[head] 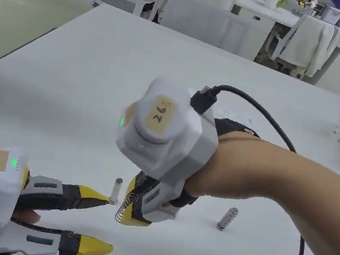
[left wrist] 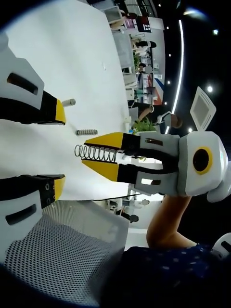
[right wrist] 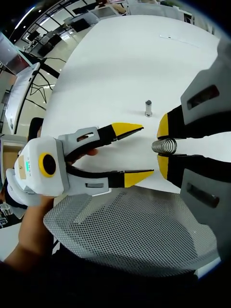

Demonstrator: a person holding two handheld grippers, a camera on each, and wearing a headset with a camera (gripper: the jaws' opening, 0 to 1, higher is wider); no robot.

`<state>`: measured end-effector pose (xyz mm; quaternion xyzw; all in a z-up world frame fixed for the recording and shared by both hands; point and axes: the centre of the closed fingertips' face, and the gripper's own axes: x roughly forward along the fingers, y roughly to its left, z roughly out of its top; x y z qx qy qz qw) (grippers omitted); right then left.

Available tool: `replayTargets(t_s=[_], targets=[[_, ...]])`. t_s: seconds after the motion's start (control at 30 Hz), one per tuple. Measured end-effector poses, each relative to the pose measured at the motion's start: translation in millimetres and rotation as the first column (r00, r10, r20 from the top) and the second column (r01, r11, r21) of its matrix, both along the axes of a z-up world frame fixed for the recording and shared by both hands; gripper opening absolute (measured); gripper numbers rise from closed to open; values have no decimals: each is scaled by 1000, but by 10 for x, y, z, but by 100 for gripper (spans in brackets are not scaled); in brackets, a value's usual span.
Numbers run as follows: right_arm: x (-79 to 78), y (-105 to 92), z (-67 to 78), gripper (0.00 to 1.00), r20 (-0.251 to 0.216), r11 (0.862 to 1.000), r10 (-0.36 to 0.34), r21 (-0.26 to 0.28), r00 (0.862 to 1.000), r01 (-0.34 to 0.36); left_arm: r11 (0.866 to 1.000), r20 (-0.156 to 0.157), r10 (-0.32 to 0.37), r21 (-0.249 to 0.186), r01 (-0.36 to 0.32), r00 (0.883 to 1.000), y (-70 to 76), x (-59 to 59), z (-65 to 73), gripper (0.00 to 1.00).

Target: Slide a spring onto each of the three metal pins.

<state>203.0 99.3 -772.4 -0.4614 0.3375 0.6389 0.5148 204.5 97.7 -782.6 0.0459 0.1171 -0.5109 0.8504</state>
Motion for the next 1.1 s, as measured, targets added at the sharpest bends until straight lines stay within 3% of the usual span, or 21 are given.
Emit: replayTargets(t_s=[0.37,1.1], targets=[[70,-20,18,9,4,1000,-12,-1,1000,12,998,-8,55,-8,-55,998,100,45,-26,48],[408,28,140,9,37,998,-60,20,997,59,991,-12,129,-12,-130,992,250,90,-73,68]])
